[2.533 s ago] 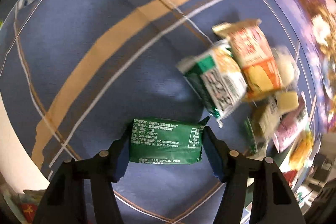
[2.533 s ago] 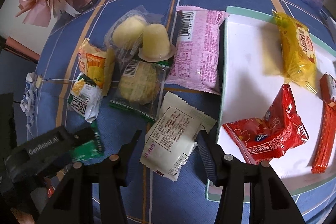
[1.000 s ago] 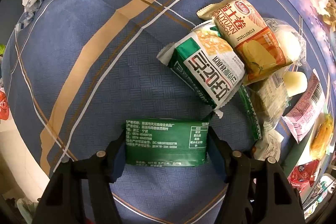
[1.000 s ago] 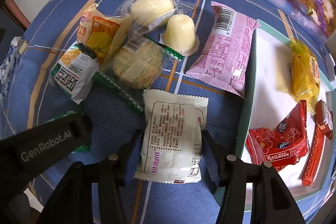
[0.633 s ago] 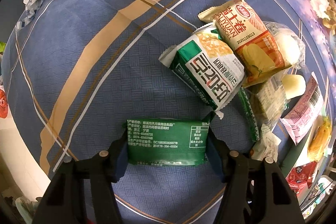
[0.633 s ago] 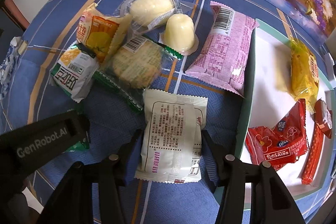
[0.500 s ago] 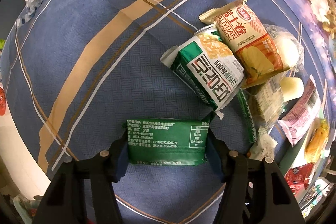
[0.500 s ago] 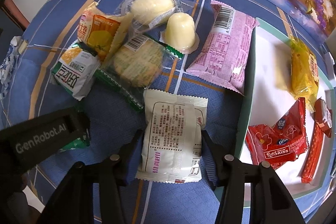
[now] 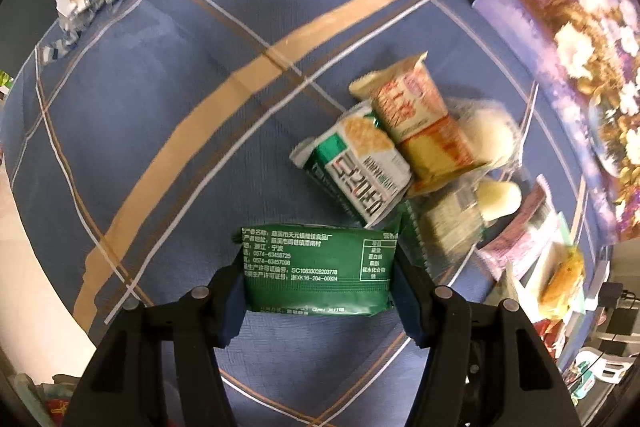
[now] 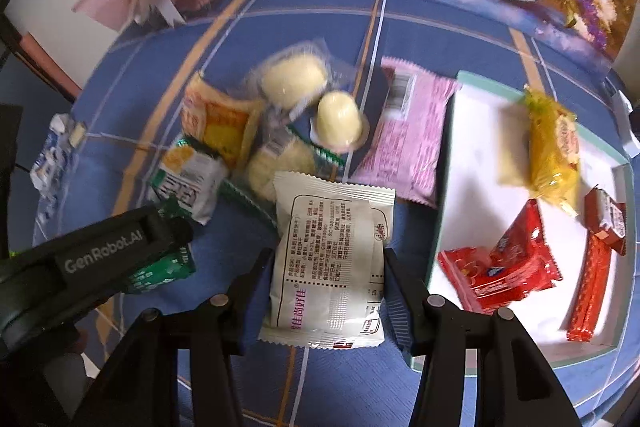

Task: Organize snacks
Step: 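Carry the green box and white packet into the tray and open both tools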

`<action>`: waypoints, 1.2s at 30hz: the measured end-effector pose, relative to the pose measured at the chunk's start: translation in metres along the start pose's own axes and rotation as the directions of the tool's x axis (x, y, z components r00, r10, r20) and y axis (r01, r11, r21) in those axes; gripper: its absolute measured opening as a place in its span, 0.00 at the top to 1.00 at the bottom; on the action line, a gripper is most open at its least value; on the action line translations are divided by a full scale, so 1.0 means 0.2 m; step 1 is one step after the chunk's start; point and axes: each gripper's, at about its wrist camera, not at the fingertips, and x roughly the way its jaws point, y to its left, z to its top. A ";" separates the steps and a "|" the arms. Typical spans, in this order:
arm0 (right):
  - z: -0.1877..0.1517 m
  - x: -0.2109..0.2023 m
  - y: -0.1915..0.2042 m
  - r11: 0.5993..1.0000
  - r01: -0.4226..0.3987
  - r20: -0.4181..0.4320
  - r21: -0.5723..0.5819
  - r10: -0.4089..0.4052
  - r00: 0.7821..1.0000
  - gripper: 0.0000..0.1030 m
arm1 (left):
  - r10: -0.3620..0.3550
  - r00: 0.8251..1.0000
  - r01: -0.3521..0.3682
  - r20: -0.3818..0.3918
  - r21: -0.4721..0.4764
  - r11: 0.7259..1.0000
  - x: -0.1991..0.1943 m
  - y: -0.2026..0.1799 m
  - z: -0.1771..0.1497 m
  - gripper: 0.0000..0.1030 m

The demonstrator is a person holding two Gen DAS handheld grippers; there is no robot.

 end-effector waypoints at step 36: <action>-0.21 -0.24 -1.25 0.795 0.032 0.031 0.606 -0.064 0.997 0.47 | -0.110 0.986 0.013 0.124 0.604 0.797 0.03 -0.94 -0.48 0.38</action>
